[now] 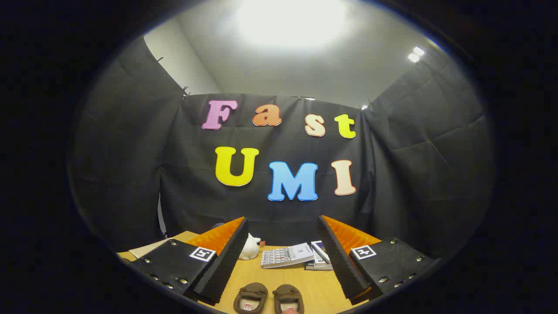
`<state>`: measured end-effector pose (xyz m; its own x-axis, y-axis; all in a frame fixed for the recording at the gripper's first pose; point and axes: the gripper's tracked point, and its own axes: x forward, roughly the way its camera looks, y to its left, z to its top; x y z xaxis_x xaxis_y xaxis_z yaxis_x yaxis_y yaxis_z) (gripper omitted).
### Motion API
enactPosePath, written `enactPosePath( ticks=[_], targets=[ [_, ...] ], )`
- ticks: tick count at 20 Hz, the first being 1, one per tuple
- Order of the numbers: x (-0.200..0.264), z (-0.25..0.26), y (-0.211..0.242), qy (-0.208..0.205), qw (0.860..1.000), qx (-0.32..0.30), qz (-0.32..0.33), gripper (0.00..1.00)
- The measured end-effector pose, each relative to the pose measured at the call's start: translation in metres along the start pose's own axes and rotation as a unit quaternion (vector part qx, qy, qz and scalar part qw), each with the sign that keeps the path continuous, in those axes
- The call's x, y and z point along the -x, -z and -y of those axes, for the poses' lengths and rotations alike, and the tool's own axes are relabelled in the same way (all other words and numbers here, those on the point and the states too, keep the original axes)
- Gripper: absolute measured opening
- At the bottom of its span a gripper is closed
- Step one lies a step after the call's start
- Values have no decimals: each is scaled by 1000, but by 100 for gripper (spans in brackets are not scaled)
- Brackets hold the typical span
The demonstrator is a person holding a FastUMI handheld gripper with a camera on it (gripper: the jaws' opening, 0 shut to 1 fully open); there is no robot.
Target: Open the storage box then place both shoes into the box .Put the left shoe in first, then the right shoe, with the right side of both shoes facing outward in a uniform manner.
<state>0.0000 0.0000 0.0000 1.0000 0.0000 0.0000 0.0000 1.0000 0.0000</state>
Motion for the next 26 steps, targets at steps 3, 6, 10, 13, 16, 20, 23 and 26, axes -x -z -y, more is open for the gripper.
enactPosePath(
  ticks=[3, 6, 10, 13, 16, 20, 23, 26],
  targets=[
    [-1, -3, 1, -3, 1000, 0, 1, 97],
    [-1, -2, 2, -2, 1000, -2, 0, 97],
    [-2, 1, 4, 0, 1000, -6, -2, 98],
    [-2, 7, 6, 4, 1000, -6, -3, 98],
    [-3, 9, 8, 10, 1000, -12, -2, 97],
    [-6, -1, 18, -9, 999, -50, -15, 98],
    [-6, -3, 26, -13, 996, -89, -24, 98],
    [-6, -21, 42, -26, 989, -138, -43, 98]
  ],
)
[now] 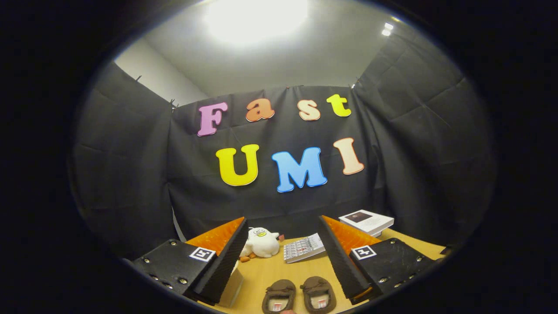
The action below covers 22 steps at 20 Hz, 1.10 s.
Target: Open the storage box then place both shoes into the box .Put the left shoe in first, then the right shoe, with the right side of both shoes facing outward in a uniform manner.
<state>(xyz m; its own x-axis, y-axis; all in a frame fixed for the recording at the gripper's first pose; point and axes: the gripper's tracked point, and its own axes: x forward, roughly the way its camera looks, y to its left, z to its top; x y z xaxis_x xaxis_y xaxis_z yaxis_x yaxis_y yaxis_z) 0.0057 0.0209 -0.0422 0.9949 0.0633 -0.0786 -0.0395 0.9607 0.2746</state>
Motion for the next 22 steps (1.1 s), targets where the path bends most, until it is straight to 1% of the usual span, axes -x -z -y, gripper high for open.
enactPosePath(
  ticks=[4, 6, 8, 11, 13, 14, 16, 18, 21, 22],
  targets=[
    [-4, -15, 34, -16, 996, -79, -47, 98],
    [-5, -26, 49, -26, 990, -118, -67, 98],
    [-7, -37, 67, -32, 982, -162, -90, 97],
    [-9, -51, 95, -40, 963, -230, -137, 97],
    [-10, -58, 114, -44, 950, -263, -165, 97],
    [-10, -64, 125, -50, 941, -283, -180, 97],
    [-10, -78, 149, -62, 918, -328, -215, 97],
    [-9, -87, 169, -61, 901, -352, -246, 98],
    [-11, -105, 188, -75, 886, -368, -273, 97],
    [-14, -110, 194, -79, 878, -377, -282, 98]
  ],
)
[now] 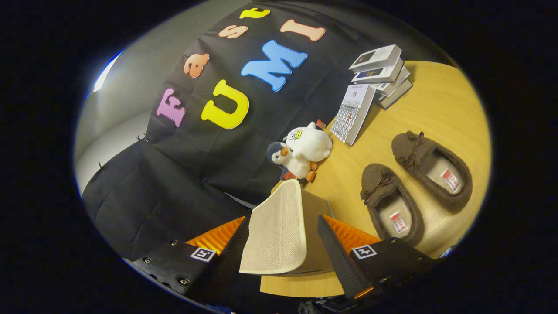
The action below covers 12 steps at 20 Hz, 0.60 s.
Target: Open the storage box then place both shoes into the box .Put the left shoe in first, then the right shoe, with the right side of both shoes facing outward in a uniform manner.
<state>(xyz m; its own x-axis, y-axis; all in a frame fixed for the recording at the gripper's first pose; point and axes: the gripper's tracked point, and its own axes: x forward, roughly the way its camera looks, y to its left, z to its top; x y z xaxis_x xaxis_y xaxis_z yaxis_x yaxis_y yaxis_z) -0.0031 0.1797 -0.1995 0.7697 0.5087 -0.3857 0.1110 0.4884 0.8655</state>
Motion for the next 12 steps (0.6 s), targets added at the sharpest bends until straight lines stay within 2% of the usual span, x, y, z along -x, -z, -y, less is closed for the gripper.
enactPosePath(
  ticks=[4, 10, 12],
  targets=[
    [-15, 1, 22, -27, 996, -72, -37, 96],
    [-38, 19, 42, -16, 989, -127, -72, 96],
    [-41, 18, 52, -21, 986, -142, -90, 92]
  ],
)
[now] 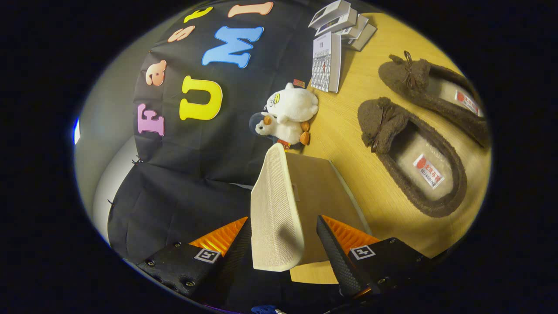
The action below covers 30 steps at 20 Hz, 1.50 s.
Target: Open the storage box then place both shoes into the box .Put the left shoe in first, then the right shoe, with the right side of both shoes facing outward in a uniform manner.
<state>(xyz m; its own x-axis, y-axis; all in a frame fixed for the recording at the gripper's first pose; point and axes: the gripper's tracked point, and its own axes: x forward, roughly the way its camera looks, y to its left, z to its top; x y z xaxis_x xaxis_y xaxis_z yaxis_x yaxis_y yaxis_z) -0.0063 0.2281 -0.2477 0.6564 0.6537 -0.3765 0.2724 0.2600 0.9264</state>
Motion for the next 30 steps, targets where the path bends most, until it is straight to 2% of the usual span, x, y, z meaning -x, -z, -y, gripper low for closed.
enactPosePath(
  ticks=[1, 2, 3, 5, 6, 8, 13, 14, 15, 18, 26, 30],
  targets=[
    [-4, 3, 1, 4, 1000, -4, -4, 92],
    [-8, 4, 4, 5, 1000, -6, -11, 74],
    [-5, 2, 8, 3, 1000, -5, -18, 70],
    [-9, 1, 17, -2, 999, -4, -40, 70],
    [1, 5, 11, 8, 999, -7, -30, 70],
    [-20, 0, 5, 5, 1000, -16, -24, 19],
    [-10, -2, 16, 4, 999, 8, -31, 16],
    [-61, 3, 8, 17, 1000, 14, -17, 8],
    [-5, -12, 7, 14, 999, 30, -25, 0],
    [-5, -25, 12, 23, 996, 79, -28, 0],
    [-6, -99, 19, -19, 993, 115, -28, 0],
    [-12, -133, 30, -13, 985, 171, -17, 0]
  ],
)
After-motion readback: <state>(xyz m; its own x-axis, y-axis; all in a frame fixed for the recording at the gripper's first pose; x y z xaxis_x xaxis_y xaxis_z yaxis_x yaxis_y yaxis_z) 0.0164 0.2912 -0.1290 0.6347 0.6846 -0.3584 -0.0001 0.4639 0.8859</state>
